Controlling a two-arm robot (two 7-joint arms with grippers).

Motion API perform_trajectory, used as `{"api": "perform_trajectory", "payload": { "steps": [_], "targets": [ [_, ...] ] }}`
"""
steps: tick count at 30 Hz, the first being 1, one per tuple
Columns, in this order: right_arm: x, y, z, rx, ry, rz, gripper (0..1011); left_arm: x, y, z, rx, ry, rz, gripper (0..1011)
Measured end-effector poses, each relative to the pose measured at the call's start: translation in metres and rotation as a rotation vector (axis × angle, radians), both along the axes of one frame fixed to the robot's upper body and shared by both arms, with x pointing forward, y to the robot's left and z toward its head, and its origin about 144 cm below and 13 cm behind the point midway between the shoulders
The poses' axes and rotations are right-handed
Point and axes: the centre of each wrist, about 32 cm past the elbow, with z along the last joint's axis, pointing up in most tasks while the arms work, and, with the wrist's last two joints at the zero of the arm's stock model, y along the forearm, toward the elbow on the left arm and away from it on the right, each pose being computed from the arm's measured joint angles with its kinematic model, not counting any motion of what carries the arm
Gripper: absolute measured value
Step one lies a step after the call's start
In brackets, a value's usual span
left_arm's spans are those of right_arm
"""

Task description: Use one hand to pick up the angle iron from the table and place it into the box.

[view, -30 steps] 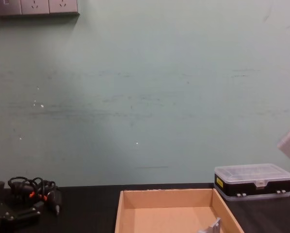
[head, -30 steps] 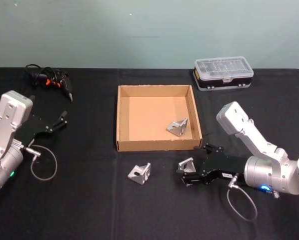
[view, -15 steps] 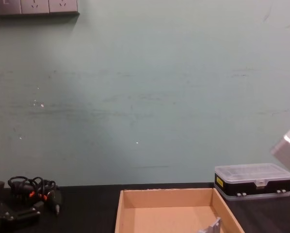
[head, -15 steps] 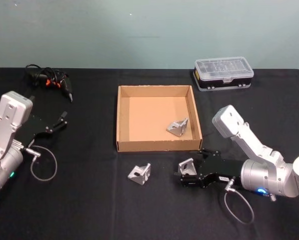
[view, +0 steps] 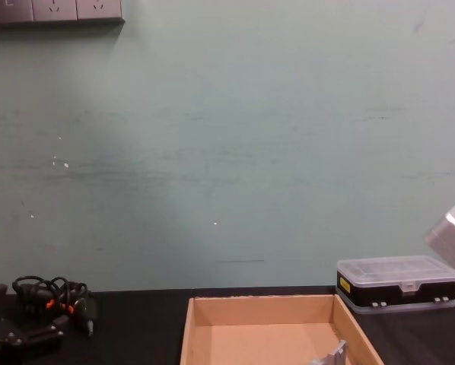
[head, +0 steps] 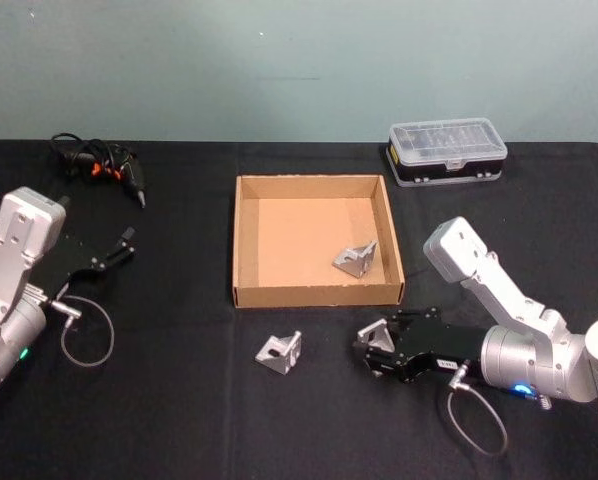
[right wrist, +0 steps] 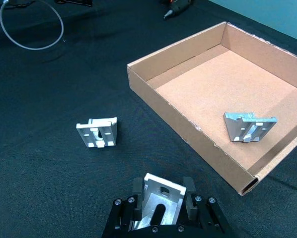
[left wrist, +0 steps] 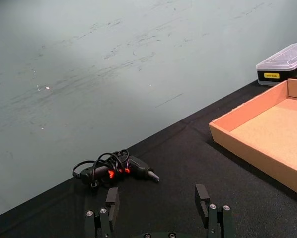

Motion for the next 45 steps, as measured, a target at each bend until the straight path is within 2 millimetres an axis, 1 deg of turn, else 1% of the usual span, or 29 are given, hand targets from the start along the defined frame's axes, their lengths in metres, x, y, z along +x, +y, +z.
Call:
{"api": "perform_trajectory", "payload": {
  "steps": [7, 11, 20, 24, 26, 31, 32, 33, 45],
  "targets": [
    [-0.001, 0.0, 0.0, 0.003, -0.002, -0.004, 487, 0.0, 0.0, 0.0, 0.0, 0.0, 0.0, 1000],
    [-0.004, -0.001, 0.003, 0.013, -0.011, -0.008, 486, 0.0, 0.0, 0.0, 0.0, 0.0, 0.0, 1000],
    [-0.012, -0.004, 0.027, 0.057, -0.078, -0.016, 486, 0.0, 0.0, 0.0, 0.0, 0.0, 0.0, 1000],
    [-0.01, 0.0, 0.039, 0.076, -0.122, -0.024, 486, 0.0, 0.0, 0.0, 0.0, 0.0, 0.0, 1000],
    [-0.009, 0.003, 0.043, 0.084, -0.134, -0.027, 486, 0.0, 0.0, 0.0, 0.0, 0.0, 0.0, 1000],
    [0.001, 0.016, 0.052, 0.098, -0.173, -0.03, 486, 0.0, 0.0, 0.0, 0.0, 0.0, 0.0, 1000],
    [0.011, 0.025, 0.055, 0.099, -0.188, -0.027, 486, 0.0, 0.0, 0.0, 0.0, 0.0, 0.0, 1000],
    [0.013, 0.027, 0.055, 0.098, -0.191, -0.026, 486, 0.0, 0.0, 0.0, 0.0, 0.0, 0.0, 1000],
    [0.056, 0.054, 0.052, 0.064, -0.164, -0.008, 486, 0.0, 0.0, 0.0, 0.0, 0.0, 0.0, 1000]
  ]
}}
